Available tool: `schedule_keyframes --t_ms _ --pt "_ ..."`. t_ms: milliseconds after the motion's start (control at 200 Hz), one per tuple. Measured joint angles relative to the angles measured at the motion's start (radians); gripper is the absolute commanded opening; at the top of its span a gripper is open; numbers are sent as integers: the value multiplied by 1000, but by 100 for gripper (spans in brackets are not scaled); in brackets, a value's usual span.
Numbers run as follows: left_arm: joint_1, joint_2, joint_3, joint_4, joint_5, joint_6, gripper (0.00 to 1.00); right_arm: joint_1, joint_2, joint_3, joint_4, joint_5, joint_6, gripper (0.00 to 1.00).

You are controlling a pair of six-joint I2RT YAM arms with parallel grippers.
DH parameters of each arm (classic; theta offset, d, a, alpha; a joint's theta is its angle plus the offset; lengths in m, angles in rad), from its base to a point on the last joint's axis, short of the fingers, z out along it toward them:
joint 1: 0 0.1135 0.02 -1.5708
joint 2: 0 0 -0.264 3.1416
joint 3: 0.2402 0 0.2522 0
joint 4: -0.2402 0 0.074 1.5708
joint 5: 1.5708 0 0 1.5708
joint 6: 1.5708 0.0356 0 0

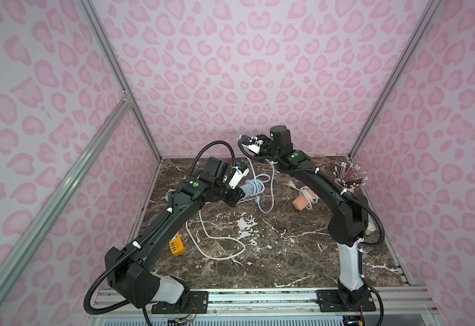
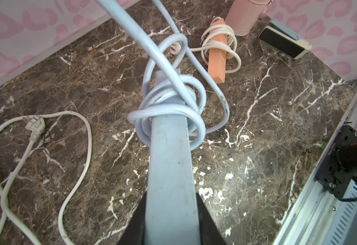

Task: Wrap the cord around the power strip
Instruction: Wrap the power cord around the power strip.

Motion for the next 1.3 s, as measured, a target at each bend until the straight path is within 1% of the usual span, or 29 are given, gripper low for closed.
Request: schedule_keyframes --t_ms 105,165,240,325,400,470,545,635,745,810,890,1020,1155,1300 --pt "-3 -1 37 -48 23 14 3 0 -2 0 -19 -27 15 0" --pt "-8 -13 56 -43 77 21 3 -11 -4 -16 -9 -56 39 0" --pt "-11 -50 61 1 153 21 3 -39 4 -24 9 -138 105 0" --pt "-10 -99 55 82 195 3 3 -88 26 -18 61 -269 205 11" --pt "-7 -129 31 154 227 -19 3 -121 47 -9 112 -379 306 24" --pt "-2 -158 -3 177 372 -19 3 -143 56 -15 156 -404 397 35" --pt "21 -180 -31 249 477 -44 3 -162 47 -77 222 -438 499 47" --pt "64 -200 -71 359 547 -108 3 -172 7 -208 319 -437 624 56" --pt "88 -225 -119 505 615 -211 3 -190 -45 -368 466 -449 778 61" --pt "96 -231 -130 574 632 -264 3 -201 -60 -428 554 -454 877 63" --pt "101 -231 -135 647 636 -318 3 -202 -65 -474 645 -448 967 66" --pt "111 -232 -137 721 634 -377 3 -175 -67 -536 736 -429 1059 69" --pt "124 -232 -136 753 630 -418 3 -174 -78 -593 758 -397 1099 72" --pt "143 -239 -132 778 619 -450 3 -177 -93 -621 751 -382 1078 73"
